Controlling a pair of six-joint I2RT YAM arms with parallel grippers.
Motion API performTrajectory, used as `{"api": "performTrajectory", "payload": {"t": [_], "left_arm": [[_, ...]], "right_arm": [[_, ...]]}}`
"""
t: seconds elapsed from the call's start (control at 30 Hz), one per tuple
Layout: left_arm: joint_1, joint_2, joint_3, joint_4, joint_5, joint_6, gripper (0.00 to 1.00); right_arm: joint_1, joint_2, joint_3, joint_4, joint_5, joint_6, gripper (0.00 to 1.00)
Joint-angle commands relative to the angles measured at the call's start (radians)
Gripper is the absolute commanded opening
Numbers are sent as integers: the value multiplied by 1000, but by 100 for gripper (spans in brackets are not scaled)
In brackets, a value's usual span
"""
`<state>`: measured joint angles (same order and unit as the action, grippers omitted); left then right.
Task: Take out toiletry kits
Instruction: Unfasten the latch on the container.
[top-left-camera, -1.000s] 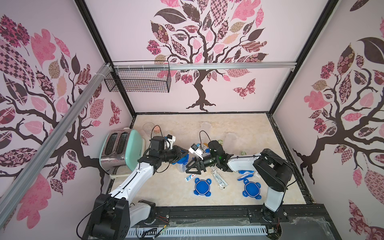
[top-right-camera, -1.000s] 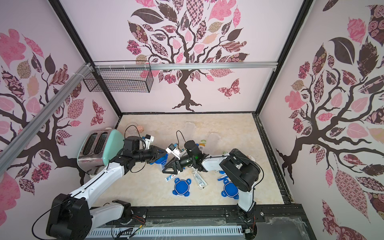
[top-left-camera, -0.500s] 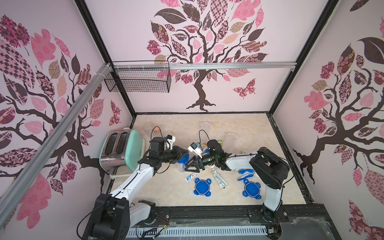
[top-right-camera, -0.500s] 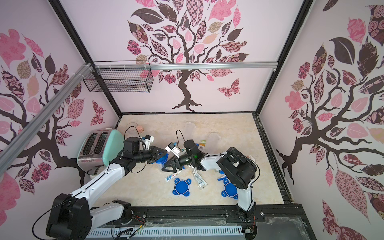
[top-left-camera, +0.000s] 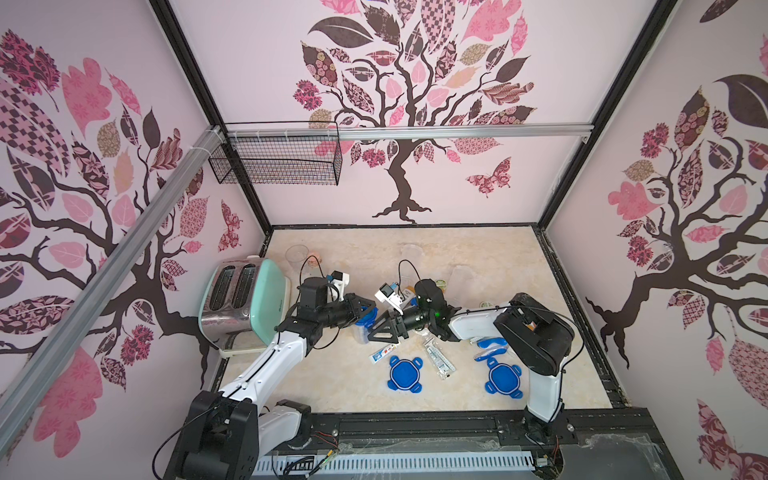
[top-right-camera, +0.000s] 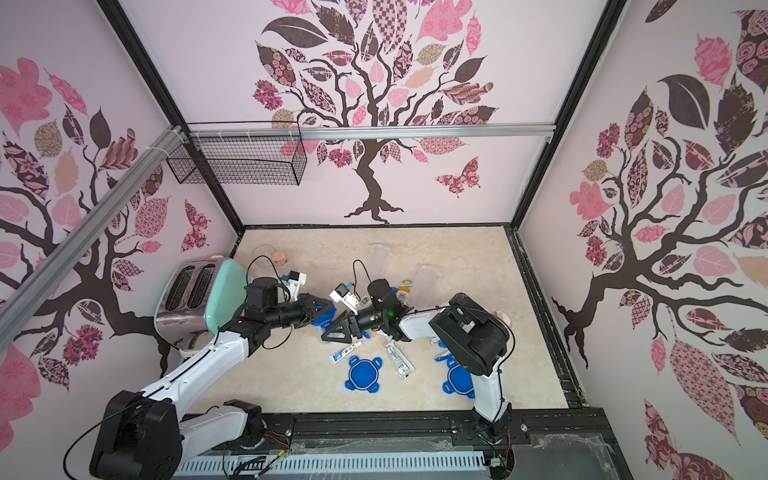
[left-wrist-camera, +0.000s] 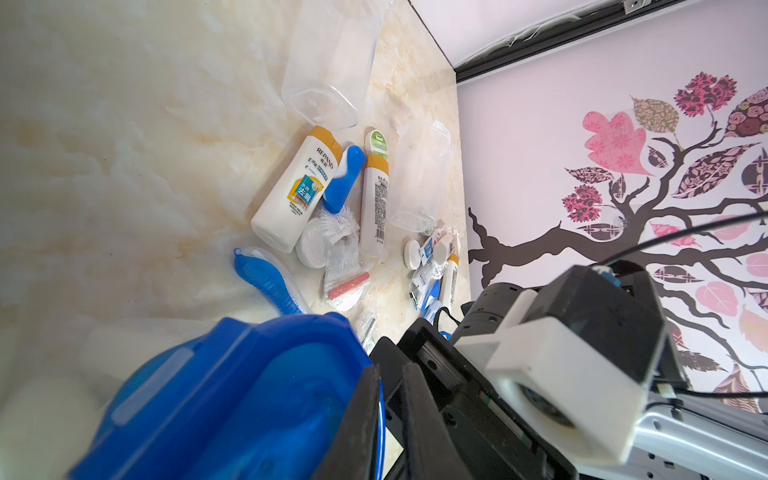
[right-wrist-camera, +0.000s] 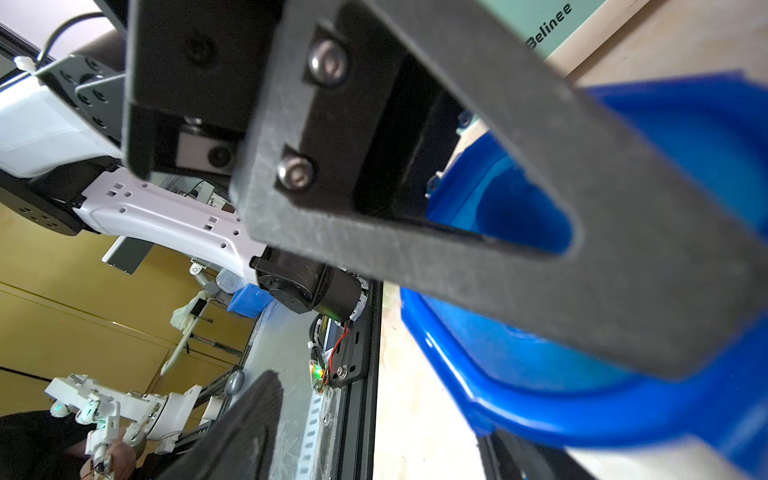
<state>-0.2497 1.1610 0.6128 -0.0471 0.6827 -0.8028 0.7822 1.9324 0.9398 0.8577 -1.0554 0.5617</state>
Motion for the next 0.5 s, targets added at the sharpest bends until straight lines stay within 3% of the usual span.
{"api": "performTrajectory", "payload": {"t": [0.0,0.47], "left_arm": [[-3,40,-74,-86,-65,-11,15],[-3,43,-120,-70,-71,-13,14]], "right_arm": [[0,-1,8,155,-26,28,74],[24,6,9,203,-9,-67,72]]}}
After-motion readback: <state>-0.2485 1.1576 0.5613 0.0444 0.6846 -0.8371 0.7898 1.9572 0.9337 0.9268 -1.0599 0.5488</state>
